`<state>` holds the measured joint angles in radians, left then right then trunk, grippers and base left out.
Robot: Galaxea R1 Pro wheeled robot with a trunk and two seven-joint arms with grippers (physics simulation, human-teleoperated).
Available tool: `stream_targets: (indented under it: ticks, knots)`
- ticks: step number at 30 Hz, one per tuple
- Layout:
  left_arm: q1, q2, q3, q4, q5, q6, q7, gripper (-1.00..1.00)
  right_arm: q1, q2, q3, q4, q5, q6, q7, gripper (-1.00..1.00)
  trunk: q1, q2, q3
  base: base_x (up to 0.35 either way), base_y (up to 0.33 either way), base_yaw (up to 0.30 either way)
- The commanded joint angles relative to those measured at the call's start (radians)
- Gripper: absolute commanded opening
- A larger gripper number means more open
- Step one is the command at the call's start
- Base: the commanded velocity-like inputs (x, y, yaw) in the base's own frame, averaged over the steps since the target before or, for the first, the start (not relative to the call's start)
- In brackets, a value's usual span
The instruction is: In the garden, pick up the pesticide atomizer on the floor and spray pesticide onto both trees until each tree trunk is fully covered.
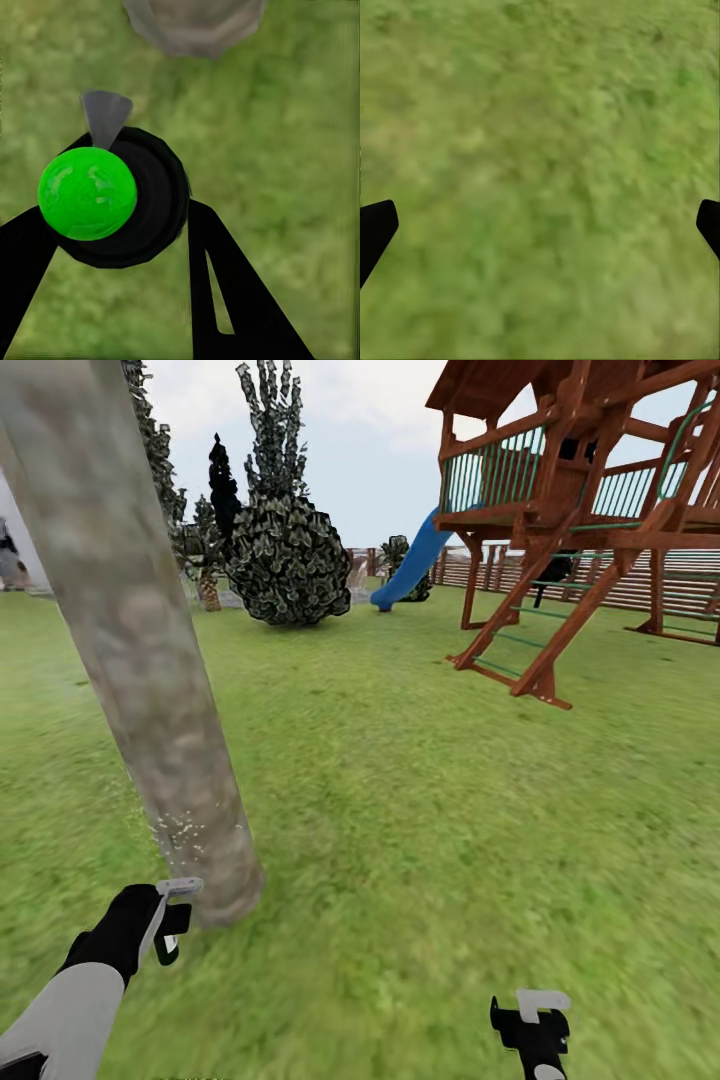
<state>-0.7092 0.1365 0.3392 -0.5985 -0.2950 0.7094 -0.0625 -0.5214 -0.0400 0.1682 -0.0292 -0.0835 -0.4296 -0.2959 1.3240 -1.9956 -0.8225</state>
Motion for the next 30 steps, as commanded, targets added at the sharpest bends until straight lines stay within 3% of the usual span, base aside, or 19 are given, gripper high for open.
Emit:
stream_targets:
  ticks: [1,9,23,30]
  knots:
    - [-0.001,-0.001,0.004,-0.001,-0.01,0.004,-0.007,-1.0,0.0,0.0,0.009,0.0,-0.009,-0.003,-0.002,1.0,0.0,0.0,-0.001,0.097,-0.273,0.274]
    - [-0.001,-0.01,0.004,-0.001,-0.009,0.004,-0.007,-1.0,0.0,0.0,0.009,0.0,-0.009,-0.002,-0.002,1.0,0.0,0.0,-0.001,0.155,-0.253,0.258]
    - [0.0,-0.011,0.004,-0.001,-0.009,-0.002,-0.007,-1.0,0.0,-0.001,0.008,0.0,-0.008,-0.002,-0.002,1.0,0.0,0.0,-0.001,0.184,-0.224,0.008]
    - [0.0,-0.011,0.004,-0.001,-0.01,-0.002,-0.006,-1.0,0.0,0.0,0.009,0.0,-0.008,-0.002,-0.002,1.0,0.0,0.0,-0.001,0.004,-0.276,0.234]
